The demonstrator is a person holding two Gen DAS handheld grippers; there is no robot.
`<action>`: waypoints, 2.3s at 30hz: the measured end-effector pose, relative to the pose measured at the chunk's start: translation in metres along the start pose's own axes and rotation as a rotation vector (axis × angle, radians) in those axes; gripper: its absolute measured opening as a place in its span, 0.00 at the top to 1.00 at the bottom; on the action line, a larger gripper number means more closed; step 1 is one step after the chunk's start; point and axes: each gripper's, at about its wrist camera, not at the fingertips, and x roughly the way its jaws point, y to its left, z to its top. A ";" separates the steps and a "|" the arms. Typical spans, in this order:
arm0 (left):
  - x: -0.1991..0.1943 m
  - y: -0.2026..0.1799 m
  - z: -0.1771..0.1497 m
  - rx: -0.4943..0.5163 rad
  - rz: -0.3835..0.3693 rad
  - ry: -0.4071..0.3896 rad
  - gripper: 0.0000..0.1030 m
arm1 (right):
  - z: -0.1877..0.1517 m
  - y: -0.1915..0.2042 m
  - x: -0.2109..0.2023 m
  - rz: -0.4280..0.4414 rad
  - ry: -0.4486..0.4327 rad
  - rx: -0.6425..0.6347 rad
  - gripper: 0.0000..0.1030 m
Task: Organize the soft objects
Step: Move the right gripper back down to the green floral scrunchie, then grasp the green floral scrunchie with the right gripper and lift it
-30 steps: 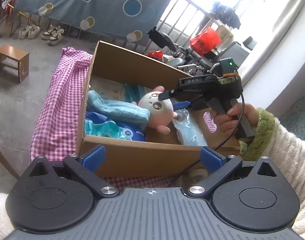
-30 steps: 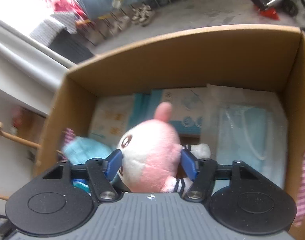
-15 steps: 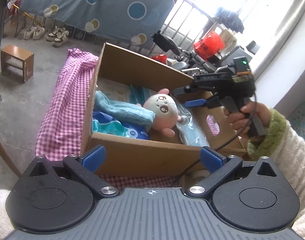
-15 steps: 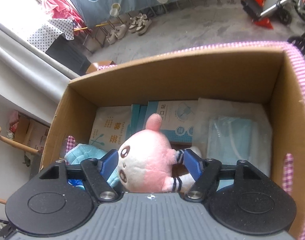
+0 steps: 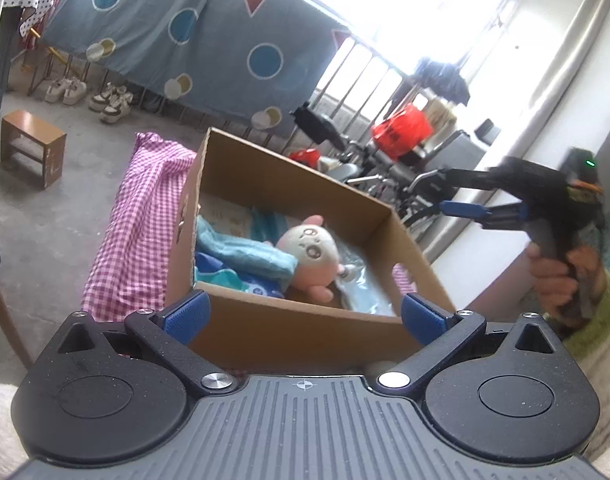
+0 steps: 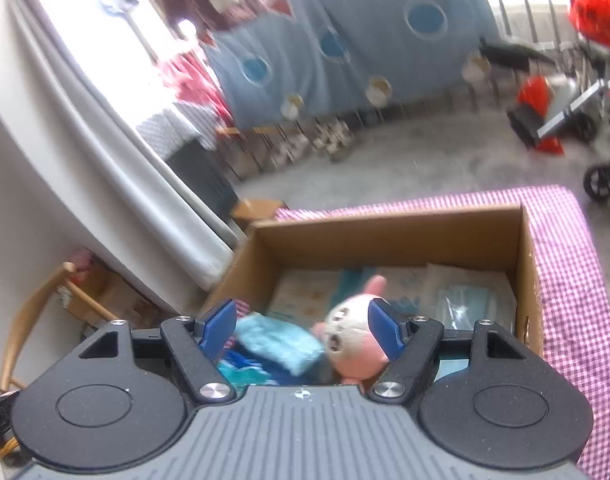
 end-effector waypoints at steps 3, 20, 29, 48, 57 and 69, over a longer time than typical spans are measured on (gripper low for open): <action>-0.004 -0.002 -0.002 0.023 -0.005 -0.011 0.01 | -0.015 0.016 -0.034 0.023 -0.077 -0.028 0.08; 0.014 -0.012 -0.024 0.074 -0.014 0.126 0.00 | -0.175 0.051 -0.104 -0.489 -0.214 -0.165 0.00; 0.042 -0.048 -0.050 0.204 -0.057 0.178 0.00 | -0.227 0.036 -0.105 -0.448 -0.278 -0.150 0.00; 0.115 -0.099 -0.105 0.463 0.031 0.352 0.09 | -0.249 -0.018 -0.056 -0.210 -0.184 0.101 0.07; 0.141 -0.108 -0.113 0.513 0.029 0.416 0.40 | -0.251 -0.031 -0.025 -0.130 -0.073 0.169 0.36; 0.141 -0.106 -0.112 0.523 0.006 0.418 0.77 | -0.257 -0.031 -0.014 -0.104 -0.035 0.195 0.77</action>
